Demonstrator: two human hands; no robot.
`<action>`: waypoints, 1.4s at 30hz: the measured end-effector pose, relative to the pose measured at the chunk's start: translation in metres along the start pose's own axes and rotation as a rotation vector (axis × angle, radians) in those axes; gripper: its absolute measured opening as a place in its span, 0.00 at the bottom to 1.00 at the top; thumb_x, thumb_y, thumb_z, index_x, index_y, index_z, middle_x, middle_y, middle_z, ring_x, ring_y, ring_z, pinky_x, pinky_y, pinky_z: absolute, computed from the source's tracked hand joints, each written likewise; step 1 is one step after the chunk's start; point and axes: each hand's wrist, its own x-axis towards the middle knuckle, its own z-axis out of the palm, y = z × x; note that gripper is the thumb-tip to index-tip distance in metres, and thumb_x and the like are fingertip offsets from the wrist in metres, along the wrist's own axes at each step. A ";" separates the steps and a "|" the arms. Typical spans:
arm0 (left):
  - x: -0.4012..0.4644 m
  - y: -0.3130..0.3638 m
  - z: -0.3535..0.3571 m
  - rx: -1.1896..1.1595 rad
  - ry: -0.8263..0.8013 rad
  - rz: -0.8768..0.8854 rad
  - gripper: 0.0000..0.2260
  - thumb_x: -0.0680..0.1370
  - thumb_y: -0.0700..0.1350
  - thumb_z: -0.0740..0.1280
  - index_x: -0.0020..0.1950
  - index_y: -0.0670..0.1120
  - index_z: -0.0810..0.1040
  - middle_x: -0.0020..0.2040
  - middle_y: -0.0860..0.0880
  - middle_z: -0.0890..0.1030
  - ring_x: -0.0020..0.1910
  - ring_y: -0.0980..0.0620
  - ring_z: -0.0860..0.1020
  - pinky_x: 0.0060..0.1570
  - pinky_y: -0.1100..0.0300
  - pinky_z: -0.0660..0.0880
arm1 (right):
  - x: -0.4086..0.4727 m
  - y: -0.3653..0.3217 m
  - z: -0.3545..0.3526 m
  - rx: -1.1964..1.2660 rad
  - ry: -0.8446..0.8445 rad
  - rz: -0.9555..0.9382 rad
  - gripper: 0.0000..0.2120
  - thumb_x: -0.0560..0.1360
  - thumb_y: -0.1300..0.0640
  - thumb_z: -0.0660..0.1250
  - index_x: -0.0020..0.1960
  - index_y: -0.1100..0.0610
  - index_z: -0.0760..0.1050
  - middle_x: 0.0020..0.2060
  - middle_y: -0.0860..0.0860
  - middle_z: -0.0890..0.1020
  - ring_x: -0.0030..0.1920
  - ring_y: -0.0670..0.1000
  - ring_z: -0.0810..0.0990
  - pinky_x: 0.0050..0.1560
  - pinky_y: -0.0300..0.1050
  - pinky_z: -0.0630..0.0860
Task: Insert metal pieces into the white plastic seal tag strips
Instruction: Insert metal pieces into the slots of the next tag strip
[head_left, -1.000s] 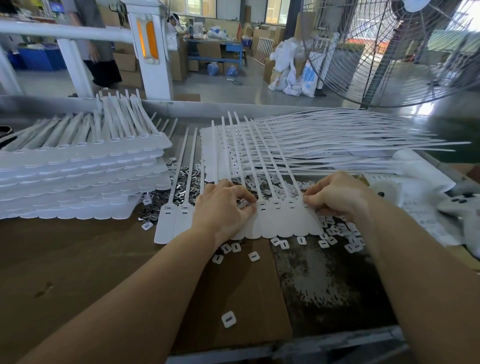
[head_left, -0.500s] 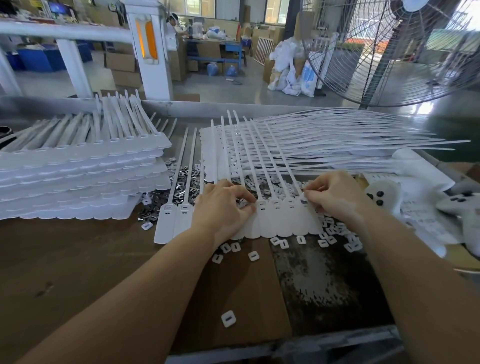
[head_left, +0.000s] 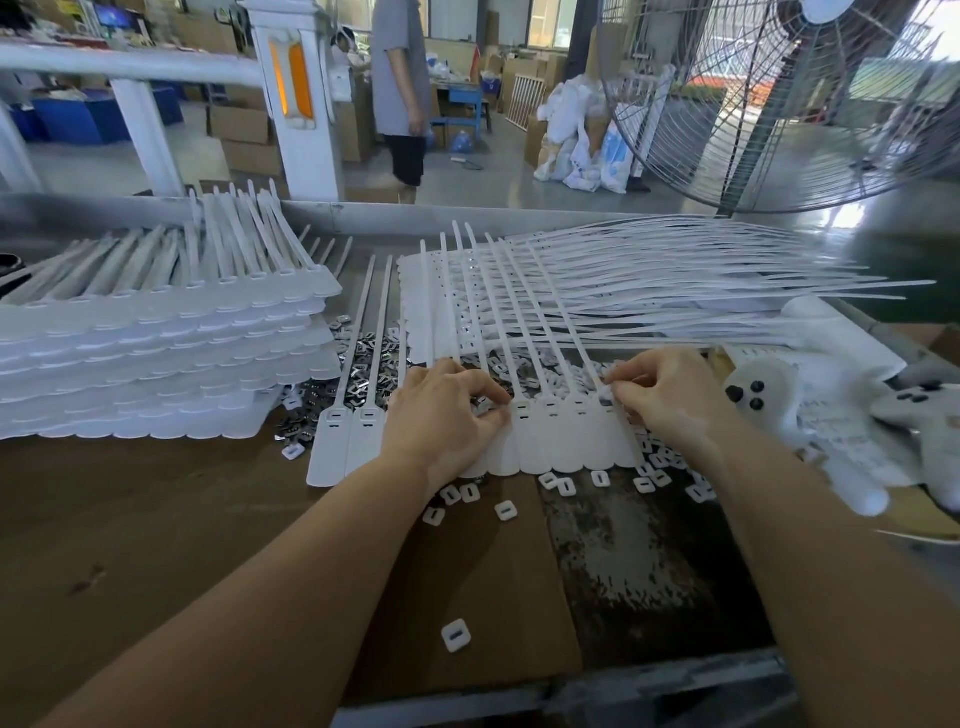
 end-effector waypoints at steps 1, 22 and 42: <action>0.000 0.000 0.000 -0.004 0.003 0.000 0.07 0.76 0.57 0.64 0.51 0.60 0.77 0.49 0.57 0.67 0.60 0.50 0.65 0.64 0.54 0.62 | 0.000 0.001 0.000 0.017 0.009 0.011 0.06 0.75 0.62 0.66 0.48 0.58 0.81 0.39 0.52 0.82 0.37 0.48 0.79 0.44 0.44 0.78; 0.000 -0.001 0.000 -0.007 0.007 -0.005 0.06 0.75 0.58 0.64 0.51 0.60 0.77 0.52 0.55 0.70 0.60 0.49 0.66 0.62 0.55 0.62 | 0.003 -0.003 0.004 0.238 -0.011 0.337 0.08 0.69 0.65 0.67 0.44 0.71 0.79 0.31 0.57 0.73 0.29 0.52 0.69 0.31 0.43 0.65; 0.000 -0.001 0.000 -0.002 0.016 -0.003 0.07 0.76 0.57 0.64 0.52 0.60 0.78 0.55 0.54 0.72 0.61 0.49 0.65 0.61 0.56 0.61 | 0.008 -0.008 0.003 0.208 -0.010 0.369 0.14 0.66 0.70 0.72 0.49 0.74 0.77 0.40 0.66 0.82 0.36 0.56 0.79 0.48 0.59 0.79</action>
